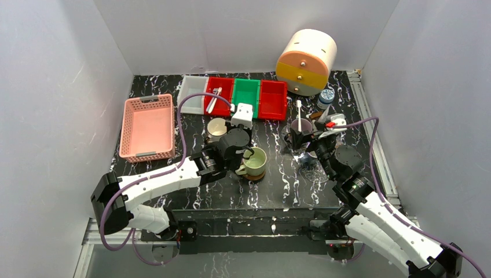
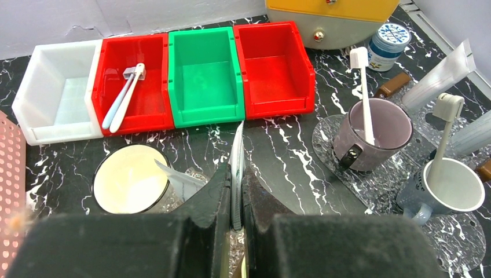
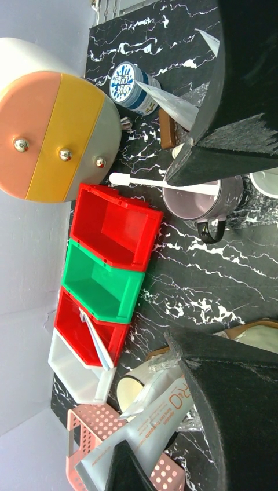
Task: Prepare toiletry sets of a toothbrush and toothpaste on the tray
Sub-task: Place the toothpaste in the toothpaste holder.
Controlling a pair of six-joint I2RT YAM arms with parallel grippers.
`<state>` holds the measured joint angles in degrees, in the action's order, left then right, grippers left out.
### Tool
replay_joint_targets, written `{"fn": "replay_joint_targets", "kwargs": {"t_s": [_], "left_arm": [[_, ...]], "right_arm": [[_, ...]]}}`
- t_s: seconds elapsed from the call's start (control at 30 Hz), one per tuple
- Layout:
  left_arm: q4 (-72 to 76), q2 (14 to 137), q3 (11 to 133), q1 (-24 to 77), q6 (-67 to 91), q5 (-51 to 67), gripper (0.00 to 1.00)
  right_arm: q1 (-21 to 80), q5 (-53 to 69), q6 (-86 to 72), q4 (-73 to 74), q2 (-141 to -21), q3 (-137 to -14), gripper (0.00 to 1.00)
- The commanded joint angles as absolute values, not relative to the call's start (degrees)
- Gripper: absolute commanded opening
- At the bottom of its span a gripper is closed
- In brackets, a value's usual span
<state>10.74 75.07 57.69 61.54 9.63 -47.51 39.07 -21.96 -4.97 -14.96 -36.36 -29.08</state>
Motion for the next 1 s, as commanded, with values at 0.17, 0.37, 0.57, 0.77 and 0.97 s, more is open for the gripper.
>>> {"fn": "replay_joint_targets", "kwargs": {"t_s": [0.17, 0.37, 0.57, 0.77, 0.97], "left_arm": [[14.8, 74.9, 56.6, 60.3, 11.1, -50.7, 0.0], [15.7, 75.5, 55.9, 59.8, 11.6, -50.8, 0.0], [16.7, 75.7, 55.1, 59.3, 12.1, -50.9, 0.0], [16.9, 76.6, 54.6, 58.9, 13.7, -50.7, 0.0], [18.2, 77.2, 53.5, 58.5, 15.4, -51.0, 0.0]], "right_arm": [[39.1, -21.2, -3.9, -18.1, -36.1, -28.7, 0.99], [39.1, -20.4, -3.8, -17.9, -36.3, -28.8, 0.99], [39.0, -19.8, -3.7, -17.8, -36.5, -28.8, 0.99], [39.0, -19.1, -3.6, -17.7, -37.1, -29.2, 0.99], [39.1, -18.6, -3.6, -17.7, -37.2, -29.3, 0.99]]}}
